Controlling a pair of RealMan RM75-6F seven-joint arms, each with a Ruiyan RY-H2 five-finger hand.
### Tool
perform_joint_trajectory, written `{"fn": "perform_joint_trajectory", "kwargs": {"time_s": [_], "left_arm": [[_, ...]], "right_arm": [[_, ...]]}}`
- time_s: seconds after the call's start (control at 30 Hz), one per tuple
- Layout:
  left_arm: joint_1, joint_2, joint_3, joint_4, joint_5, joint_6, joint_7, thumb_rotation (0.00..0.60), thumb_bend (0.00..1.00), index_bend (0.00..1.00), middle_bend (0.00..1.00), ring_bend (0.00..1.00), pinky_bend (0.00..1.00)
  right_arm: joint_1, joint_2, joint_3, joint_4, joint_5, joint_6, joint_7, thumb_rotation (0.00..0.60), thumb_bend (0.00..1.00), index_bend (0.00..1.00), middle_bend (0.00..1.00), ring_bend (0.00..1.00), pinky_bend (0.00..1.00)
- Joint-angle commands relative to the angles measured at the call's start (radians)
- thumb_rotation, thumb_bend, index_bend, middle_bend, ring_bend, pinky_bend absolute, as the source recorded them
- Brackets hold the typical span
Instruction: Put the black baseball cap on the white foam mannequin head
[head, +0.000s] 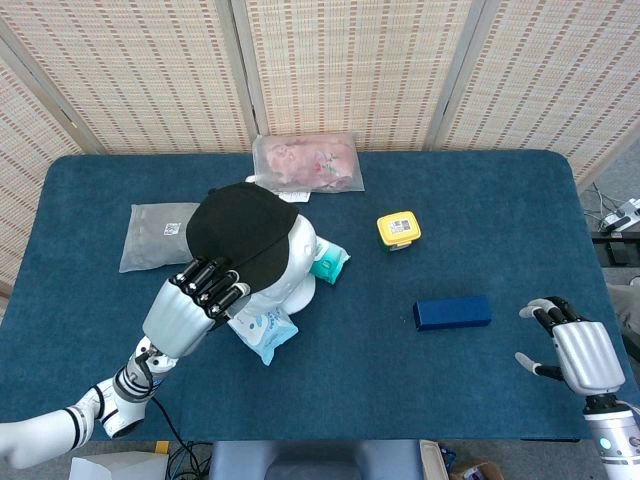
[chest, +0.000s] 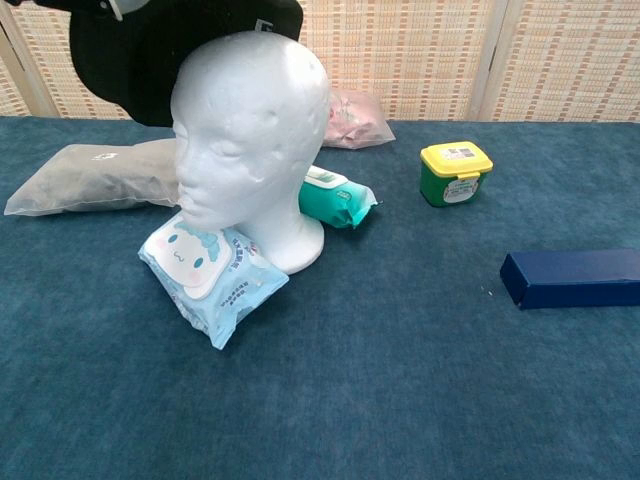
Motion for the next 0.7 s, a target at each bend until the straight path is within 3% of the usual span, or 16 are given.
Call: {"fn": "perform_joint_trajectory", "kwargs": {"time_s": [0.03, 0.7], "left_arm": [[-0.007, 0.000, -0.002, -0.009, 0.009, -0.010, 0.013, 0.600, 0.49, 0.63, 0.66, 0.41, 0.56], [-0.036, -0.019, 0.029, -0.051, 0.083, -0.081, 0.088, 0.600, 0.49, 0.62, 0.63, 0.39, 0.56]], "right_arm": [[0.000, 0.001, 0.000, 0.000, 0.000, 0.000, 0.002, 0.600, 0.12, 0.37, 0.32, 0.23, 0.57], [-0.002, 0.006, 0.001, 0.000, 0.000, 0.004, 0.014, 0.600, 0.12, 0.37, 0.32, 0.23, 0.57]]}}
